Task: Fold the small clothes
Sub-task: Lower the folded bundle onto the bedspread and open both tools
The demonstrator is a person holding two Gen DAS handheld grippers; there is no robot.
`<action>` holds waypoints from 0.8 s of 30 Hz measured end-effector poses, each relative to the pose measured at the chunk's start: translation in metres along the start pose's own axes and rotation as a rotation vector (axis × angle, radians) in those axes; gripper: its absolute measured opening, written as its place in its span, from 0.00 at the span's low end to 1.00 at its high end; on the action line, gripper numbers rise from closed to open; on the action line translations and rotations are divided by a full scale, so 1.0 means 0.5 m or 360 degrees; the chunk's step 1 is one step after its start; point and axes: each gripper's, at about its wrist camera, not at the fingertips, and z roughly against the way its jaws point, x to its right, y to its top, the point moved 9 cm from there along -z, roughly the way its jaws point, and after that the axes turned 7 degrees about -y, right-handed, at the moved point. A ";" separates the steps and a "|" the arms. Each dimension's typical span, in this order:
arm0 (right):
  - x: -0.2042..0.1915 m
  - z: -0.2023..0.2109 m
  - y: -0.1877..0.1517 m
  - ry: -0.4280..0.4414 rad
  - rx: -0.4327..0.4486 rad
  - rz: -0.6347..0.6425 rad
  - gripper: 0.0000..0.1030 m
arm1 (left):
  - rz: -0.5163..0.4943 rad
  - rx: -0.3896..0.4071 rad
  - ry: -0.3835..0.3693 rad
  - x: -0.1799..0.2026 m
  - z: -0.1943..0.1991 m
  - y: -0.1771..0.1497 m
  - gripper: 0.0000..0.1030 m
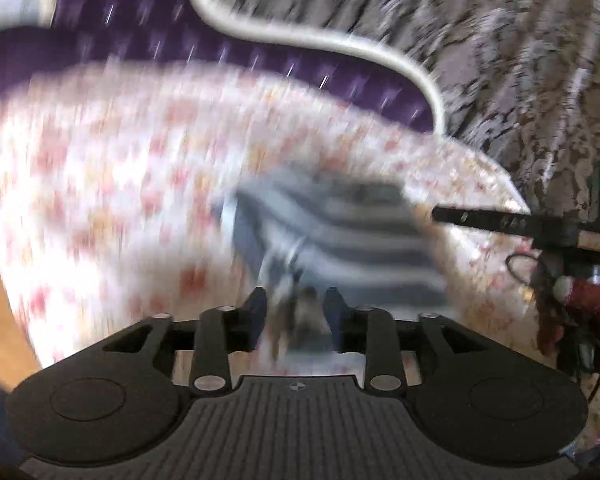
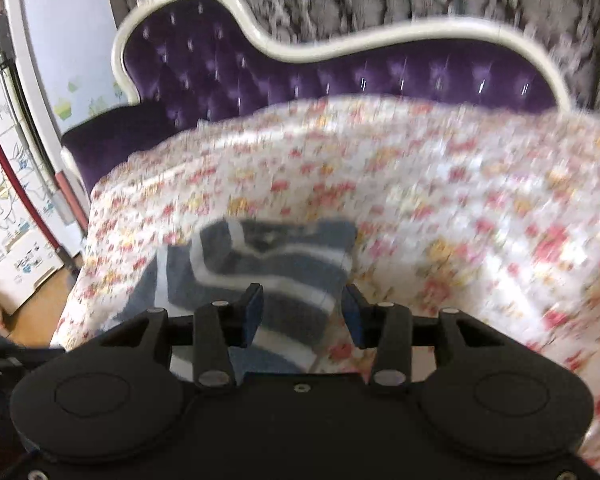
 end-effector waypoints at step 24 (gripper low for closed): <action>-0.071 -0.144 -0.006 -0.0138 -0.0069 0.0222 0.31 | 0.0153 -0.0063 0.0075 -0.075 -0.183 -0.013 0.56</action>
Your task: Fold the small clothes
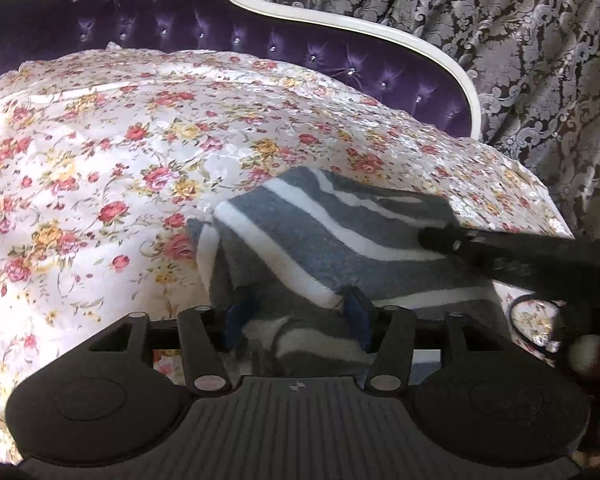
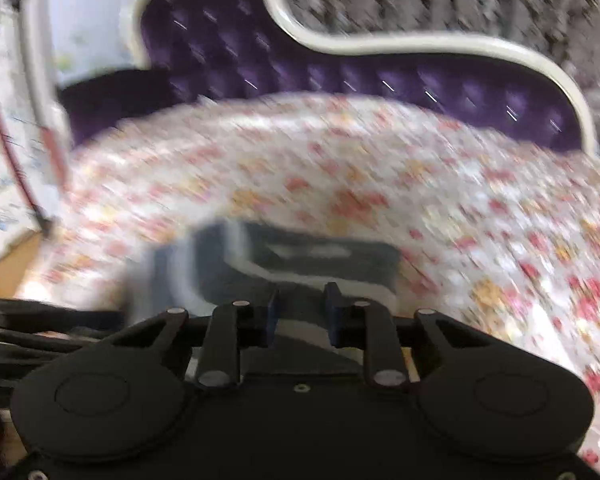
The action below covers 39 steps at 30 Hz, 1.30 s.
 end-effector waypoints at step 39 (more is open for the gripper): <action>0.060 0.323 -0.084 -0.0210 -0.0005 -0.0221 0.99 | -0.0193 -0.0161 0.0434 0.150 0.204 -0.054 0.95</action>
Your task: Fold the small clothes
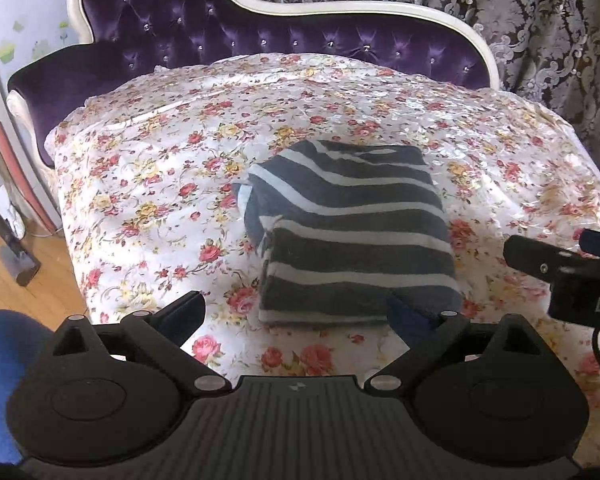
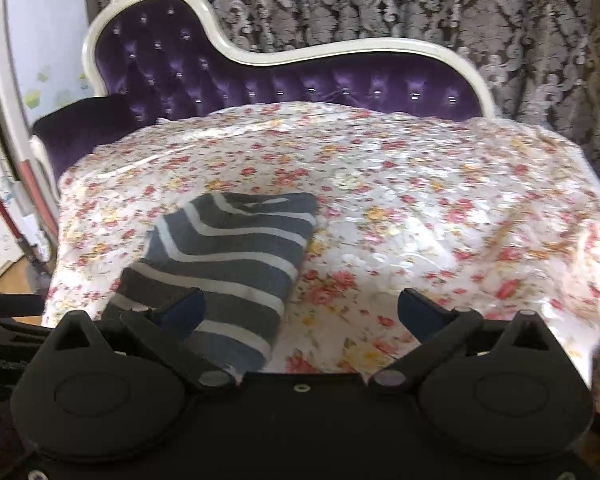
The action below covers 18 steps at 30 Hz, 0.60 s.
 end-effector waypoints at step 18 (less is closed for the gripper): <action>0.001 0.004 -0.029 0.0007 -0.0190 -0.0035 0.99 | -0.0003 -0.0128 0.0033 0.020 0.004 -0.021 0.95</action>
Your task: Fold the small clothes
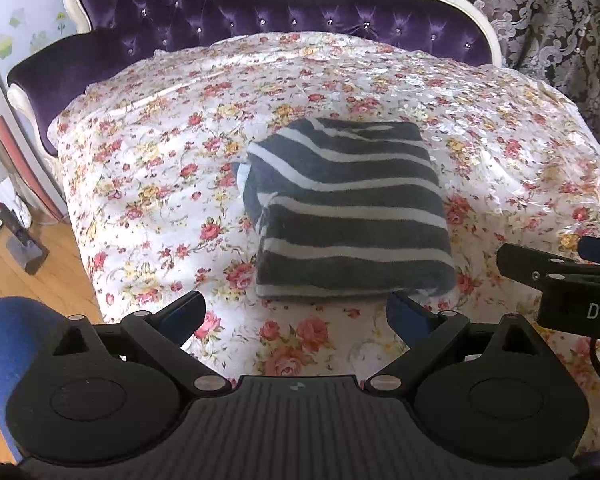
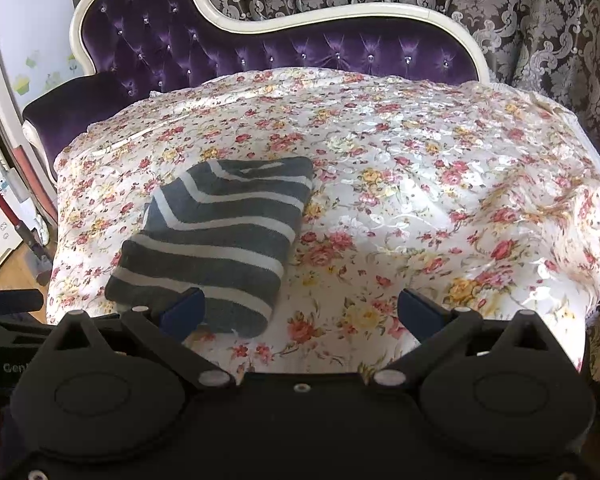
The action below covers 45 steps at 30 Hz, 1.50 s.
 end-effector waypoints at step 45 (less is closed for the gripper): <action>0.001 -0.028 -0.003 0.0012 -0.0055 -0.0026 0.99 | -0.0030 -0.0002 0.0080 -0.011 -0.008 0.024 0.92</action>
